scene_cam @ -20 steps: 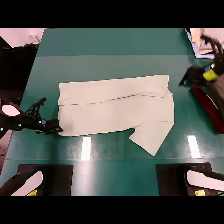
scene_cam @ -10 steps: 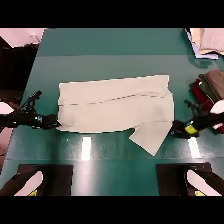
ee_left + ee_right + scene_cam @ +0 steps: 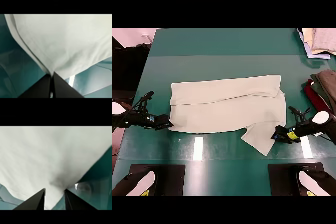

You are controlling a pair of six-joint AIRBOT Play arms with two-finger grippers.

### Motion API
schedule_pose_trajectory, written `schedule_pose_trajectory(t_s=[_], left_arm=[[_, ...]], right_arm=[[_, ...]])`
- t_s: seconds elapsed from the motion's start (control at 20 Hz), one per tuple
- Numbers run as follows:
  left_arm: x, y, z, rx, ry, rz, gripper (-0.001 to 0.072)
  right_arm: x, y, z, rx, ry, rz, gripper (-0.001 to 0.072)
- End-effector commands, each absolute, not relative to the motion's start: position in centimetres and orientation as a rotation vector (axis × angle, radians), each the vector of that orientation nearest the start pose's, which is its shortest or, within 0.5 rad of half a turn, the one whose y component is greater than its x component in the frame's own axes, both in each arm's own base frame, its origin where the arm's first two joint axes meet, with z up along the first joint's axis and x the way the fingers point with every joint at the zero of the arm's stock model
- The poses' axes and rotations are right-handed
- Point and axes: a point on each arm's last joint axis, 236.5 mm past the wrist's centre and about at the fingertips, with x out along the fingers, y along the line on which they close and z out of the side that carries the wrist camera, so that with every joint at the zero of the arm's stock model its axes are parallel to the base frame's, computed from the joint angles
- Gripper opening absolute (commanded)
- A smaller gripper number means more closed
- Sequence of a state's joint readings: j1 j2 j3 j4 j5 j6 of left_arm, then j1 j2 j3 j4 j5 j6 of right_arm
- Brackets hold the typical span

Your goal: Fold the shirts.

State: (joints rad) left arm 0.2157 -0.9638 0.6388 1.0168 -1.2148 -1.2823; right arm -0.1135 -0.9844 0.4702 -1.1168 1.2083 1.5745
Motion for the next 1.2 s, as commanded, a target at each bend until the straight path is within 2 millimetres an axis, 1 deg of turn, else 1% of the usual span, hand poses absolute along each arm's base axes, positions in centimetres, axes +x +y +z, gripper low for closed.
schedule_pose_trajectory(t_s=[0.0,0.1,0.15,0.2,0.3,0.35,0.4,0.5,0.6,0.65,0.75,0.85,0.9,1.0,1.05,1.15], left_arm=[[25.4,-6.4,-3.4,-0.468,1.374,-0.295,0.0023],[25.4,-6.4,-3.3,-0.468,1.374,-0.295,0.0023],[25.4,-6.4,-3.3,-0.468,1.374,-0.295,0.0023],[25.4,-6.4,-3.3,-0.468,1.374,-0.295,0.0023],[25.4,-6.4,-3.4,-0.468,1.374,-0.295,0.0023],[25.2,-6.4,-3.4,-0.467,1.379,-0.298,0.0023],[25.1,-6.5,-3.4,-0.461,1.384,-0.305,0.0022],[24.0,-6.1,-3.5,-0.429,1.431,-0.312,0.0021],[22.4,-5.9,-3.5,-0.400,1.499,-0.327,0.0021],[21.4,-6.3,-3.4,-0.397,1.539,-0.355,0.0020],[19.8,-6.7,-3.3,-0.393,1.592,-0.396,0.0020],[18.8,-6.6,-3.2,-0.379,1.593,-0.389,0.0020],[18.5,-6.7,-2.8,-0.378,1.571,-0.379,0.0020],[18.0,-6.9,-1.8,-0.369,1.536,-0.380,0.0021],[18.2,-7.1,-1.4,-0.368,1.511,-0.384,0.0022],[19.4,-7.5,-0.9,-0.394,1.458,-0.388,0.0022]], right_arm=[[19.9,7.1,-9.8,0.571,1.589,0.058,0.0307],[20.2,7.0,-9.8,0.580,1.577,0.045,0.0304],[20.3,7.0,-9.8,0.580,1.573,0.043,0.0289],[20.4,7.0,-9.8,0.579,1.569,0.042,0.0187],[20.7,6.8,-9.8,0.575,1.556,0.038,0.0131],[20.9,6.7,-9.7,0.571,1.553,0.038,0.0045],[20.9,6.4,-9.5,0.548,1.557,0.038,0.0019],[20.3,5.2,-8.3,0.454,1.612,0.042,0.0018],[19.2,3.2,-6.2,0.332,1.669,0.025,0.0018],[18.6,2.6,-4.8,0.293,1.677,0.020,0.0017],[17.1,1.9,-2.5,0.246,1.663,0.012,0.0018],[15.2,2.1,-1.0,0.232,1.634,0.019,0.0017],[14.5,2.1,-0.5,0.227,1.607,0.022,0.0017],[14.5,2.3,0.5,0.220,1.511,0.026,0.0017],[15.0,2.3,1.0,0.220,1.460,0.029,0.0017],[16.8,2.7,1.9,0.236,1.352,0.044,0.0016]])
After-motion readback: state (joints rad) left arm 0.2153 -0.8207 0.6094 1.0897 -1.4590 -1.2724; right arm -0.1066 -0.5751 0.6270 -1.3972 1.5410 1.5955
